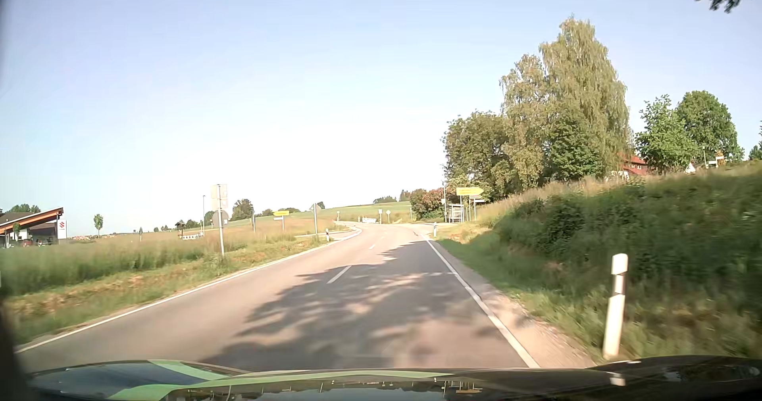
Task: Follow the waypoints while adhering to traffic rules and regulations
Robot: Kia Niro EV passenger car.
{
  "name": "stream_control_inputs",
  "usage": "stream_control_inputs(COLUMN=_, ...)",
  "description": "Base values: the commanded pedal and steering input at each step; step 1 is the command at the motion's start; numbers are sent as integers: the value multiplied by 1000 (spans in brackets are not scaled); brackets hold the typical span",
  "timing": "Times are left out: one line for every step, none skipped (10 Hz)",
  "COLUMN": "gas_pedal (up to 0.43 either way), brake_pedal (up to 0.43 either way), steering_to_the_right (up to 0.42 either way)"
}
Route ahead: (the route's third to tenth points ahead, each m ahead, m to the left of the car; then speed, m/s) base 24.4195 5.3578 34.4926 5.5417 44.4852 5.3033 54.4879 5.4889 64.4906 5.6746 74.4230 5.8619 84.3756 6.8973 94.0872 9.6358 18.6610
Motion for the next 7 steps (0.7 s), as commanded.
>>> stream_control_inputs(gas_pedal=197, brake_pedal=0, steering_to_the_right=-3)
stream_control_inputs(gas_pedal=209, brake_pedal=0, steering_to_the_right=-3)
stream_control_inputs(gas_pedal=209, brake_pedal=0, steering_to_the_right=-3)
stream_control_inputs(gas_pedal=197, brake_pedal=0, steering_to_the_right=-3)
stream_control_inputs(gas_pedal=150, brake_pedal=0, steering_to_the_right=-3)
stream_control_inputs(gas_pedal=118, brake_pedal=0, steering_to_the_right=-4)
stream_control_inputs(gas_pedal=118, brake_pedal=0, steering_to_the_right=-7)
